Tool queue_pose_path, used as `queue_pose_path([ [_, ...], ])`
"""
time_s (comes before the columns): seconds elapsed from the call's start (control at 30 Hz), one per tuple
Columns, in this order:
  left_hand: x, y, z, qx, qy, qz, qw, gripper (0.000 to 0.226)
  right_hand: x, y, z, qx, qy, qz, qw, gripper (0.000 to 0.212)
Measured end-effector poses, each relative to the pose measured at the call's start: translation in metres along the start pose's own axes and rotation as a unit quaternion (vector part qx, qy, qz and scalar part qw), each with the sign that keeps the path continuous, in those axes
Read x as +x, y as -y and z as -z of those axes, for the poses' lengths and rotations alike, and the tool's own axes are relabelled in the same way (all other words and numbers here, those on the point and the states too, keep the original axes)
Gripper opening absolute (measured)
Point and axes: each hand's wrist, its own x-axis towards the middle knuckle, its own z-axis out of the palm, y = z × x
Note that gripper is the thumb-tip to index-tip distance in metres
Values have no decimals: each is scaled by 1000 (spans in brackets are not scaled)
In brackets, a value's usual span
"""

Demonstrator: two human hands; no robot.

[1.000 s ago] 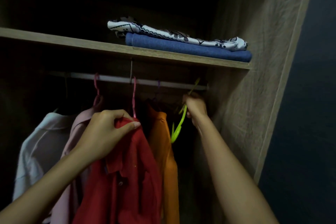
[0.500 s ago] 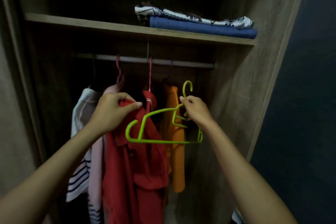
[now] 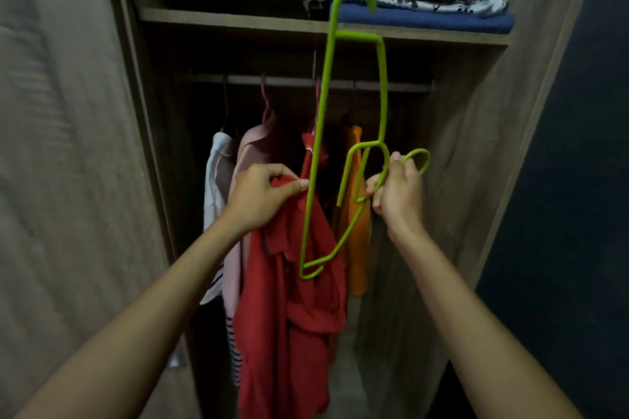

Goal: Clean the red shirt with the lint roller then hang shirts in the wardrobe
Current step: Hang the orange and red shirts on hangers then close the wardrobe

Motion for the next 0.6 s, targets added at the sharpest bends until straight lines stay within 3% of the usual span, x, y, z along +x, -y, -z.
queue_pose_path([
  [0.13,-3,-2,10,-45,7,9,999,23,-31,-17,-16,-51,-38,31,997,30],
  [0.27,-3,-4,31,-93,6,-11,996,13,-54,-57,-16,-120,-13,23,992,28],
  [0.37,-7,-3,47,-120,34,20,992,11,-51,-73,-3,-209,-18,36,977,38],
  [0.6,-21,0,59,-24,36,8,999,16,-22,-56,35,-367,11,143,919,27],
])
